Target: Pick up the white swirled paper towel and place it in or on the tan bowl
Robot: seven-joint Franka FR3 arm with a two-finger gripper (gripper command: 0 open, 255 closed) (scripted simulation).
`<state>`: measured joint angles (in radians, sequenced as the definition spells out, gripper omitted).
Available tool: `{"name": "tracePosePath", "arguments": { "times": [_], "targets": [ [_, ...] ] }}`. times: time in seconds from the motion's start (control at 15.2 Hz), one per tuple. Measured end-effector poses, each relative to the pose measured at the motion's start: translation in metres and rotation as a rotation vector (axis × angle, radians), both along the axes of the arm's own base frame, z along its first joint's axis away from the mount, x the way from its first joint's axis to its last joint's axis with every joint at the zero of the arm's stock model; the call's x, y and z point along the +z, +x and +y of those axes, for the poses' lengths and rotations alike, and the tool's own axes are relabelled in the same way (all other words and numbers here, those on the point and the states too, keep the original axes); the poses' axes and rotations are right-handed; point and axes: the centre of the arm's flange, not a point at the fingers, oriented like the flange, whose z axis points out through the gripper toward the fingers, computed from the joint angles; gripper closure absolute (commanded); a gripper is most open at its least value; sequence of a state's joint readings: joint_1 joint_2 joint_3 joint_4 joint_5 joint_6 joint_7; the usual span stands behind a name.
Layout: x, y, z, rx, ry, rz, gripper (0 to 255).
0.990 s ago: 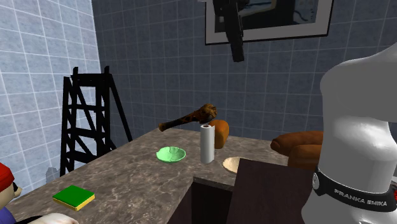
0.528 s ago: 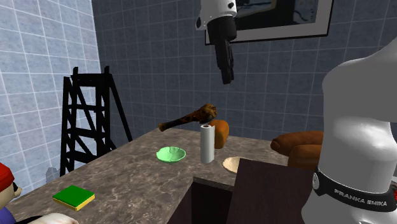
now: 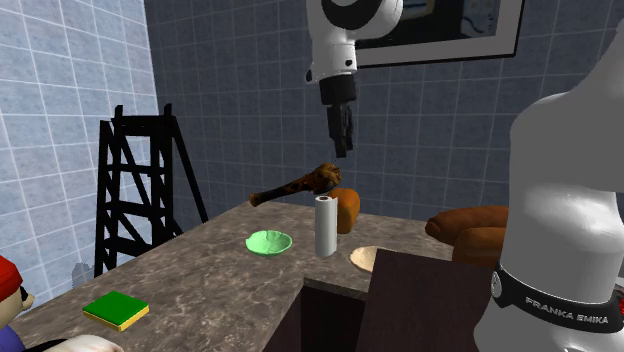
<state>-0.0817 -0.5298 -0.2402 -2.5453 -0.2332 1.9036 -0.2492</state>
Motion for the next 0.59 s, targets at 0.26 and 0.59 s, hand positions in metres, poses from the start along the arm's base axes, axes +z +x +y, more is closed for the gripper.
{"name": "tracePosePath", "arguments": {
  "times": [0.26,0.59],
  "targets": [
    [-0.029,0.018,-0.040,0.001,0.009,-0.019,0],
    [-0.063,0.040,-0.084,0.002,0.020,-0.044,0]
  ]
}}
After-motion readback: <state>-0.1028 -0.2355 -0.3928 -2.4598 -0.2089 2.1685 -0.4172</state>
